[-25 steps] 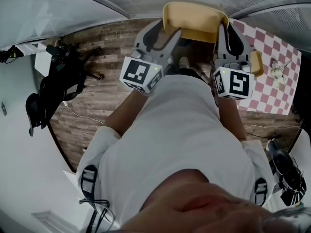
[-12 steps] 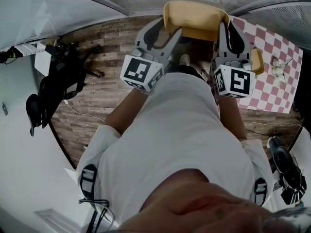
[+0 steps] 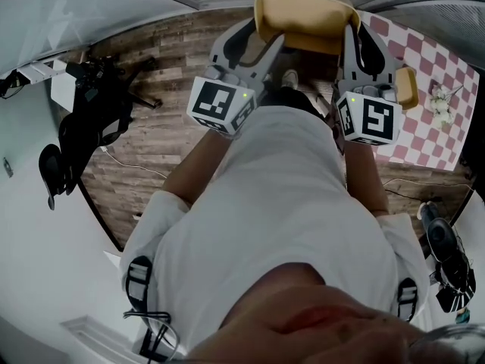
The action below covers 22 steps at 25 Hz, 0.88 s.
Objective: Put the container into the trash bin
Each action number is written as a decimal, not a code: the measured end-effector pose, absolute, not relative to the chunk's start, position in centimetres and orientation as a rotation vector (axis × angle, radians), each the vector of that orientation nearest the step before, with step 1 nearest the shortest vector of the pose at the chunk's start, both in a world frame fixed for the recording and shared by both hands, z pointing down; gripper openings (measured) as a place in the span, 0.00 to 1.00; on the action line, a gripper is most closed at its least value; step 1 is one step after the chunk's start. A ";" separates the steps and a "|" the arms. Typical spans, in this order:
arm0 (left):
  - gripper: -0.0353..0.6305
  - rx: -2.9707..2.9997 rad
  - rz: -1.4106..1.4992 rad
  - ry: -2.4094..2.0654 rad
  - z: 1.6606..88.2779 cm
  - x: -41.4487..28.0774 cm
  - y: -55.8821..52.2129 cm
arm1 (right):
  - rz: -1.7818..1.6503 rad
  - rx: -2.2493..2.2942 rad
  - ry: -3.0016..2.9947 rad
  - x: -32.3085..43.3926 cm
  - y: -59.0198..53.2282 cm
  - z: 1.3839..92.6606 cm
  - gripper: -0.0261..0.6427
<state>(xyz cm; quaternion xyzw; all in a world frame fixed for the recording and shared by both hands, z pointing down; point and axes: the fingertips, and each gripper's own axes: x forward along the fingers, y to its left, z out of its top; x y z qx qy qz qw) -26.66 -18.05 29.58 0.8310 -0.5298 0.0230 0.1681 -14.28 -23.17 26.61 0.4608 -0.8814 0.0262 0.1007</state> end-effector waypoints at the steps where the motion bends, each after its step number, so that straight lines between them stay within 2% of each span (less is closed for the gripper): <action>1: 0.38 2.359 0.068 -1.503 30.0 -26.7 -18.2 | 0.085 1.360 -2.600 -14.3 -23.3 27.0 0.12; 22: 0.38 2.258 0.147 -1.421 40.7 -27.9 -20.4 | 0.225 1.323 -2.496 -15.4 -25.5 38.1 0.12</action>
